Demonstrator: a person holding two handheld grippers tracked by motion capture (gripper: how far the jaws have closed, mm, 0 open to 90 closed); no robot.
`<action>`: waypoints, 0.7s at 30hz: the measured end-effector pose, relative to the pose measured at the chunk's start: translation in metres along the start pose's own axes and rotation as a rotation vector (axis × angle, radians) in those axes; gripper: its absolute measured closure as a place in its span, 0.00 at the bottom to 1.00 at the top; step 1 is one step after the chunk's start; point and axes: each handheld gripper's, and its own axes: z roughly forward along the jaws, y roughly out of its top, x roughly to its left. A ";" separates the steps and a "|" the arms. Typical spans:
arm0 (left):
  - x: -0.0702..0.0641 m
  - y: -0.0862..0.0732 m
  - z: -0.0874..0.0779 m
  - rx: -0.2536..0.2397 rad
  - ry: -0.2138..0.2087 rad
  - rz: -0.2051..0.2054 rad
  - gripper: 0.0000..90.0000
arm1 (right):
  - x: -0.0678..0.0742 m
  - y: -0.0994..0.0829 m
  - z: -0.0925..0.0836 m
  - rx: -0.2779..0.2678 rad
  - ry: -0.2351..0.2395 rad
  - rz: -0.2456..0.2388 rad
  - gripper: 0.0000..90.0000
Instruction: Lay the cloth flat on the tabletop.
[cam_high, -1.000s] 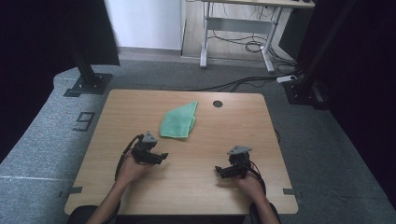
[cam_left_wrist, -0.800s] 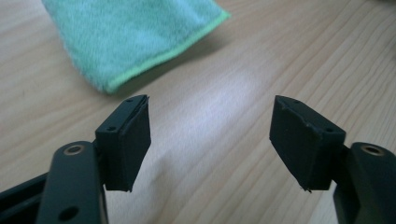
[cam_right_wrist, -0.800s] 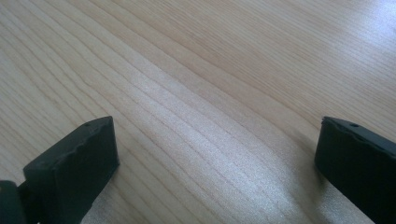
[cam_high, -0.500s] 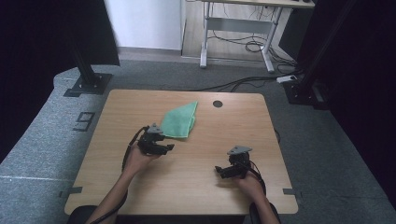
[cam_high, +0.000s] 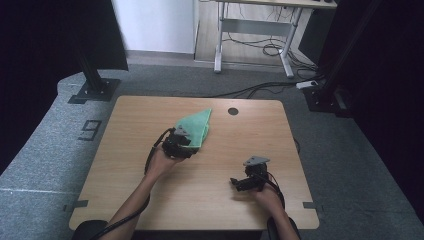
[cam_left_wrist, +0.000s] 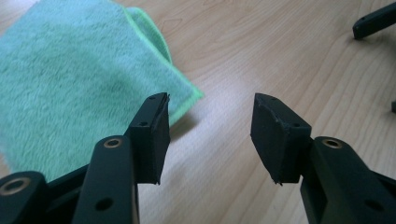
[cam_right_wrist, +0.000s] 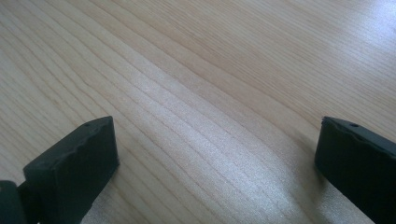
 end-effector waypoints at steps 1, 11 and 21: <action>0.000 0.002 0.002 0.004 -0.004 0.000 0.53 | 0.000 0.000 0.000 0.000 0.000 0.000 0.00; 0.008 0.015 0.023 0.017 -0.016 -0.012 0.60 | 0.000 0.000 0.000 -0.001 0.000 -0.001 0.00; 0.017 0.000 0.049 0.083 0.028 -0.037 0.65 | 0.000 0.000 0.000 0.000 0.000 0.000 0.00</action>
